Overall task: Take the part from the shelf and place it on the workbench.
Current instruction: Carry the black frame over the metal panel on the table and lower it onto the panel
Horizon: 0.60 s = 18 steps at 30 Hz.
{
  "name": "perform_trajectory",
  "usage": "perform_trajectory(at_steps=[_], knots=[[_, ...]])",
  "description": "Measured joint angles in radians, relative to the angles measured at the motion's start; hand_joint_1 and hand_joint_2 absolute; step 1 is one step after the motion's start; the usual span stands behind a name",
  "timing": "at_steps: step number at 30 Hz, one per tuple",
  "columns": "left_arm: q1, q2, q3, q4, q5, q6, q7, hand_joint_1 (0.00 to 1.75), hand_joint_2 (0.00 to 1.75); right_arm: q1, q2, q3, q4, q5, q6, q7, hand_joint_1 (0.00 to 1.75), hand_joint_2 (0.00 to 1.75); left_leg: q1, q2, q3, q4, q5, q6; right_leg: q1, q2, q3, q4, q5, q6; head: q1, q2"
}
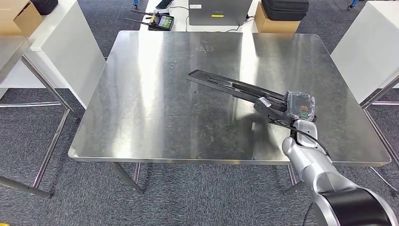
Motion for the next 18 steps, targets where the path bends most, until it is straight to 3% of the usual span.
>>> perform_trajectory(at_steps=[7,11,16,18], knots=[[-0.004,0.0,-0.005,0.0,-0.028,-0.012,-0.042,0.0,0.0,0.016,0.007,0.01,0.043,0.065,0.0,0.067,1.75,1.75,0.0,0.0,0.001,0.0,0.0,0.0,-0.002,0.0,0.0,0.0,0.0,0.0,0.0,0.0],[-0.009,0.0,-0.008,0.0,-0.036,-0.02,-0.037,0.0,1.75,0.039,0.019,0.022,0.062,0.119,0.0,0.108,0.0,1.75,0.001,0.001,0.002,0.0,0.0,0.0,-0.002,0.0,0.0,0.0,0.0,0.001,0.0,0.0],[-0.013,0.0,-0.008,0.0,-0.046,-0.021,-0.016,0.0,1.75,0.055,0.04,0.031,0.074,0.155,-0.001,0.136,0.0,1.75,0.004,0.001,0.002,0.0,0.0,0.0,-0.002,0.0,0.0,0.0,0.0,0.0,0.0,0.0],[-0.013,0.0,-0.009,0.0,-0.046,-0.025,-0.003,0.0,0.87,0.057,0.045,0.033,0.076,0.161,-0.002,0.139,0.0,1.75,0.005,0.001,0.002,0.0,0.0,0.0,-0.002,0.0,0.0,0.0,0.0,0.0,0.0,0.0]])
